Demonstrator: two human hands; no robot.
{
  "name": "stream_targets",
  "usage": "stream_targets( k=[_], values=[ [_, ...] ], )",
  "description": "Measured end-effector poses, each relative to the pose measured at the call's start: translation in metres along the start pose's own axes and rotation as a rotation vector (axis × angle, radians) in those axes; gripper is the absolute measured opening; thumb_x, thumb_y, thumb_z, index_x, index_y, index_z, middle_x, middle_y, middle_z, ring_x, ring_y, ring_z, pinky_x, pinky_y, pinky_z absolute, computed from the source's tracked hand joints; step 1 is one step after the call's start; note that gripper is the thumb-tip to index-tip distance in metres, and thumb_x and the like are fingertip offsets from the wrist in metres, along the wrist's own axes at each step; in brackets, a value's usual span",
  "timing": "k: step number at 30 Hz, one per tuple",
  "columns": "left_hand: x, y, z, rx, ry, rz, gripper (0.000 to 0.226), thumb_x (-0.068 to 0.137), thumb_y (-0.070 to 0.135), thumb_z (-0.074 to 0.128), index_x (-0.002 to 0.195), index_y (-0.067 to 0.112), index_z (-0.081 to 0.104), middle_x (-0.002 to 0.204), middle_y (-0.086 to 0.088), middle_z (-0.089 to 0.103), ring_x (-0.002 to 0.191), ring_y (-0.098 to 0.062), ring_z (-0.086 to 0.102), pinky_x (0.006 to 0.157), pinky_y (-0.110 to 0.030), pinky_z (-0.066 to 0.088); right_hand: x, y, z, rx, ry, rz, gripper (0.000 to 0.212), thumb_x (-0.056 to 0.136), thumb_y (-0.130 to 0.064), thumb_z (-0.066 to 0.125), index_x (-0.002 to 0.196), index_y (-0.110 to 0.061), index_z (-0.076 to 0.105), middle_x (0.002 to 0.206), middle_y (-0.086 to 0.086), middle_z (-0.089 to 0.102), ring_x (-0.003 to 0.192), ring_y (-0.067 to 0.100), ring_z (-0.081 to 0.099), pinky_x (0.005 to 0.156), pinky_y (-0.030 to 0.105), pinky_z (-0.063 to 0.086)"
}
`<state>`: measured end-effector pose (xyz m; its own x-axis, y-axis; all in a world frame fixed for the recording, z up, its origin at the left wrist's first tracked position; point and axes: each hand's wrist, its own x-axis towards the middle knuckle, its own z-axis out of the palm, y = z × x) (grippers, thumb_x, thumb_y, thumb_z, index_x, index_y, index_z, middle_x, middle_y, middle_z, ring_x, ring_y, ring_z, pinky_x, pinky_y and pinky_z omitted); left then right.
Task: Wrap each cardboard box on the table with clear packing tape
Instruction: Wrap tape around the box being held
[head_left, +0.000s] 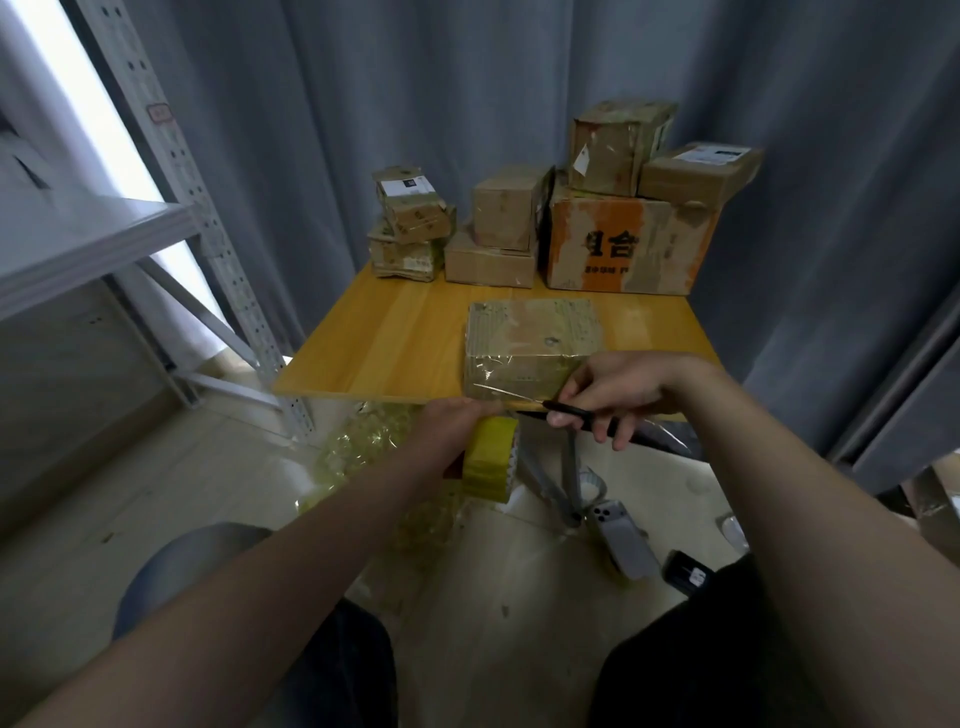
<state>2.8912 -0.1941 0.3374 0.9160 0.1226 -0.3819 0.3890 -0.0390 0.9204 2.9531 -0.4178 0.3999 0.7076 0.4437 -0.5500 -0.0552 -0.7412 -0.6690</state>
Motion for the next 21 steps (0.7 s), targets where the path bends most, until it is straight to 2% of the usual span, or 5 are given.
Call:
stream_targets(
  k=[6, 10, 15, 18, 21],
  values=[
    [0.004, -0.001, -0.003, 0.057, -0.003, 0.038, 0.028, 0.089, 0.031, 0.076, 0.109, 0.011, 0.075, 0.104, -0.015, 0.070, 0.093, -0.033, 0.067, 0.075, -0.037, 0.055, 0.004, 0.005, 0.000, -0.022, 0.135, -0.080, 0.042, 0.078, -0.029, 0.089, 0.097, 0.006, 0.077, 0.072, 0.012, 0.064, 0.046, 0.012, 0.058, 0.044, 0.025, 0.053],
    [0.013, -0.004, -0.004, 0.202, 0.036, 0.147, 0.021, 0.093, 0.030, 0.072, 0.102, 0.012, 0.077, 0.095, -0.008, 0.071, 0.096, -0.031, 0.068, 0.085, -0.044, 0.057, 0.005, 0.003, 0.008, 0.015, 0.091, 0.009, 0.035, 0.075, -0.026, 0.091, 0.095, 0.000, 0.078, 0.073, 0.012, 0.064, 0.057, 0.018, 0.063, 0.065, 0.035, 0.064],
    [0.016, -0.002, -0.008, 0.411, 0.059, 0.278, 0.017, 0.095, 0.028, 0.068, 0.092, 0.014, 0.076, 0.083, -0.002, 0.070, 0.083, -0.023, 0.066, 0.073, -0.032, 0.051, 0.001, 0.002, 0.025, 0.038, -0.017, 0.058, 0.071, 0.069, -0.039, 0.093, 0.121, -0.005, 0.060, 0.116, 0.033, 0.065, 0.101, 0.041, 0.074, 0.088, 0.050, 0.063],
    [0.012, -0.002, -0.011, 0.508, 0.074, 0.299, 0.018, 0.094, 0.030, 0.068, 0.088, 0.014, 0.074, 0.074, 0.002, 0.066, 0.076, -0.020, 0.063, 0.070, -0.030, 0.047, -0.006, 0.003, 0.035, 0.007, -0.056, 0.092, 0.081, 0.071, -0.043, 0.093, 0.129, -0.005, 0.052, 0.128, 0.034, 0.059, 0.105, 0.041, 0.073, 0.085, 0.053, 0.063],
    [0.013, -0.003, -0.016, 0.533, 0.074, 0.289, 0.023, 0.092, 0.033, 0.071, 0.089, 0.011, 0.076, 0.080, -0.006, 0.071, 0.079, -0.023, 0.066, 0.071, -0.030, 0.049, -0.016, 0.010, 0.040, -0.032, -0.111, 0.141, 0.104, 0.051, -0.059, 0.096, 0.130, -0.006, 0.053, 0.129, 0.032, 0.060, 0.101, 0.042, 0.074, 0.087, 0.056, 0.062]
  ],
)
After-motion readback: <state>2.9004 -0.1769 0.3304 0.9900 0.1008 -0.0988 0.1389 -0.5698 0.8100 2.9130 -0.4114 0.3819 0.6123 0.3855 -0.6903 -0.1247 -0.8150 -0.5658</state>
